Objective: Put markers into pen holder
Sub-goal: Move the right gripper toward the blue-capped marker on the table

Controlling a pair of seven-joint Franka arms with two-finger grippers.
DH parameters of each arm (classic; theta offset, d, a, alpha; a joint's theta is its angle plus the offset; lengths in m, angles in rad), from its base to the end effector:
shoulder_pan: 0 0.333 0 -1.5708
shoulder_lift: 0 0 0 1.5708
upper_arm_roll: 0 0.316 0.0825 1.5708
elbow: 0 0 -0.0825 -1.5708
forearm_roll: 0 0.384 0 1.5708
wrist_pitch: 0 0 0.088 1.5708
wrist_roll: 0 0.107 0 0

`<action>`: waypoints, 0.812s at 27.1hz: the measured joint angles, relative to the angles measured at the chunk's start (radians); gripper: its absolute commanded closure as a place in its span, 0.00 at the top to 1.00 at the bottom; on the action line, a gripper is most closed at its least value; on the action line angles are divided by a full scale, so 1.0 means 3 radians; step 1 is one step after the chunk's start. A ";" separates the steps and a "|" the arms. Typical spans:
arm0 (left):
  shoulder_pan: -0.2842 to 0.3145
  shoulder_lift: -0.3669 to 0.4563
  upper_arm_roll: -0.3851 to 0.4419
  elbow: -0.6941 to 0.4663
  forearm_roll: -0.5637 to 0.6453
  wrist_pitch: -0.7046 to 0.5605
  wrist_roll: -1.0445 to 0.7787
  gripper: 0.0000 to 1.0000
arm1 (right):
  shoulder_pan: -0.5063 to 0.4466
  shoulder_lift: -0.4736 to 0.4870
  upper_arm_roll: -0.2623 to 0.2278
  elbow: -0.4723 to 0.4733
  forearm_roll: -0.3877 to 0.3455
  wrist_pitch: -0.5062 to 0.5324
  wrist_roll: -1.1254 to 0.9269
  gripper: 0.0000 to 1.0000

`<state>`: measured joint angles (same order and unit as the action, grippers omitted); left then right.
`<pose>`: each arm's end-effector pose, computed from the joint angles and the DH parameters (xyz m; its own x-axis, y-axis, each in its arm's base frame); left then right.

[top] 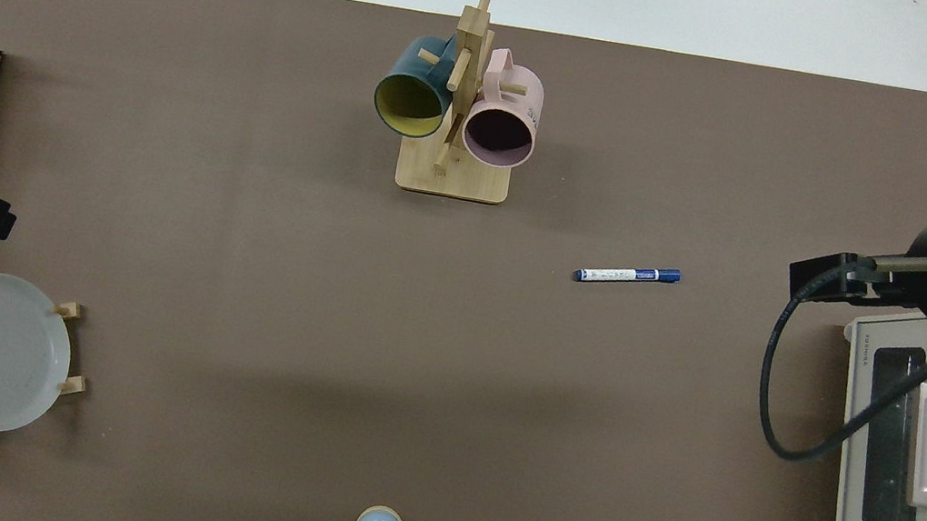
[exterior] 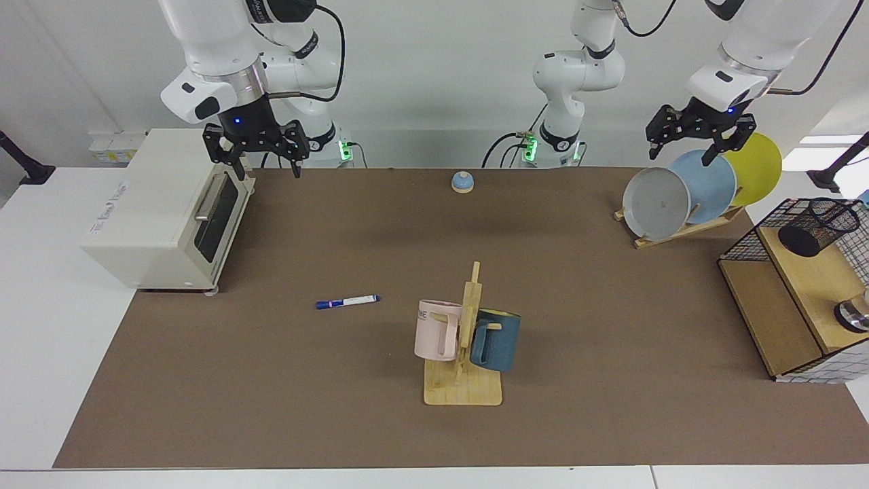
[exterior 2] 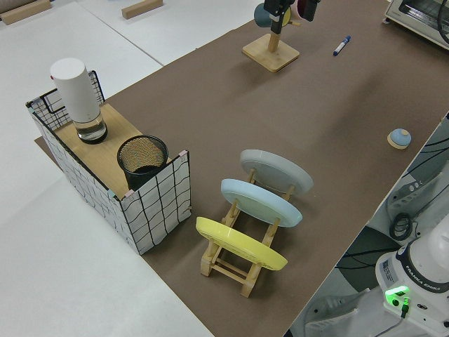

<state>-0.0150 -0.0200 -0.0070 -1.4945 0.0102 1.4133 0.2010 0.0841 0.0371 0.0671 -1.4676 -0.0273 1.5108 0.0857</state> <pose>0.5316 -0.0105 0.6574 0.9736 -0.2195 -0.0620 -0.2198 -0.9755 0.0021 0.5547 0.0806 0.6470 0.9979 0.0638 0.0083 0.0636 -0.9977 0.0241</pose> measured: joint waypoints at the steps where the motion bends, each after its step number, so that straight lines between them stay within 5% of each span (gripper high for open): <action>1: 0.0000 -0.0001 0.0000 0.0000 0.0000 0.0000 0.0000 1.00 | 0.0000 0.0000 0.0000 0.0000 0.0000 -0.0001 0.0000 1.00; 17: 0.0029 -0.0018 0.0036 0.0000 0.0000 -0.0005 -0.0003 1.00 | 0.0000 -0.0019 -0.0006 -0.0049 0.0002 -0.0030 0.0019 1.00; 22: 0.0080 -0.0019 0.0046 0.0000 0.0000 -0.0020 -0.0001 1.00 | 0.0000 -0.0062 -0.0006 -0.0145 0.0052 0.0102 0.0477 1.00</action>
<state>0.0089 -0.0256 0.0068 -1.4946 0.0103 1.4073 0.2007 0.0842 0.0186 0.0653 -1.5110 -0.0116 1.5414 0.2289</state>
